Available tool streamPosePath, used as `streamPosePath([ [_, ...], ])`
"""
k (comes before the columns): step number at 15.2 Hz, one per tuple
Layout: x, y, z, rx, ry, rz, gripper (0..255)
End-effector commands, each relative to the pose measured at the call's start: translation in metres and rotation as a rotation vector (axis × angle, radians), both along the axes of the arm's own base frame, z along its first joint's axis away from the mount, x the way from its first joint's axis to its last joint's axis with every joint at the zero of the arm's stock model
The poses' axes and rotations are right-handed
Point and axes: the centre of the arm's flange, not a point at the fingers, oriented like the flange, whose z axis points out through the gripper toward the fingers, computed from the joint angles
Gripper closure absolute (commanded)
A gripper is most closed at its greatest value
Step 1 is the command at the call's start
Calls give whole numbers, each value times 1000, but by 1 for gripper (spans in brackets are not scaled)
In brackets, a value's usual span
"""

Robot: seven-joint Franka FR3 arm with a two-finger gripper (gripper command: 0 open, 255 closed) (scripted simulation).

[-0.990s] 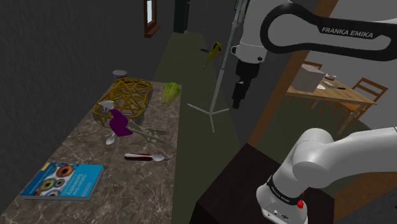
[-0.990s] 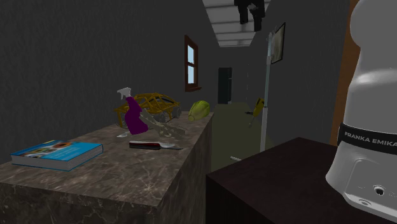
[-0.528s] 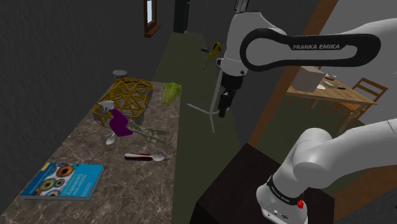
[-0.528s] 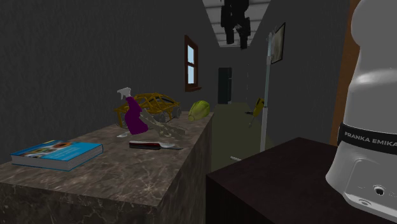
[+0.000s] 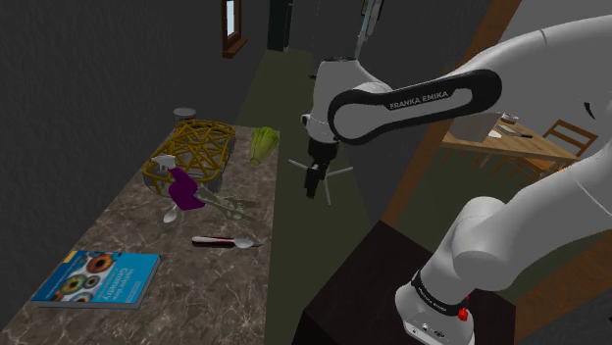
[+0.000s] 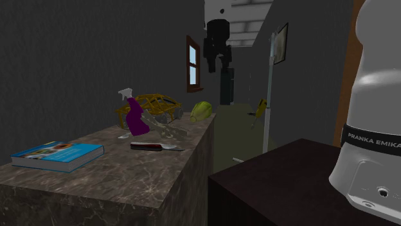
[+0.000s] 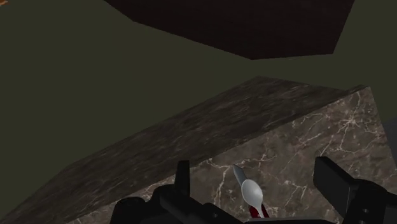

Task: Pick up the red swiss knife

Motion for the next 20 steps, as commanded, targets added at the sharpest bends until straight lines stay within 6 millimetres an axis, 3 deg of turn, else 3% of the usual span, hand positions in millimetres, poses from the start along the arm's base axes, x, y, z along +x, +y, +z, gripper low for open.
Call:
streamPosePath([
  [1,13,11,-18,3,-9,21,0],
  [20,137,114,-201,21,-76,212,0],
])
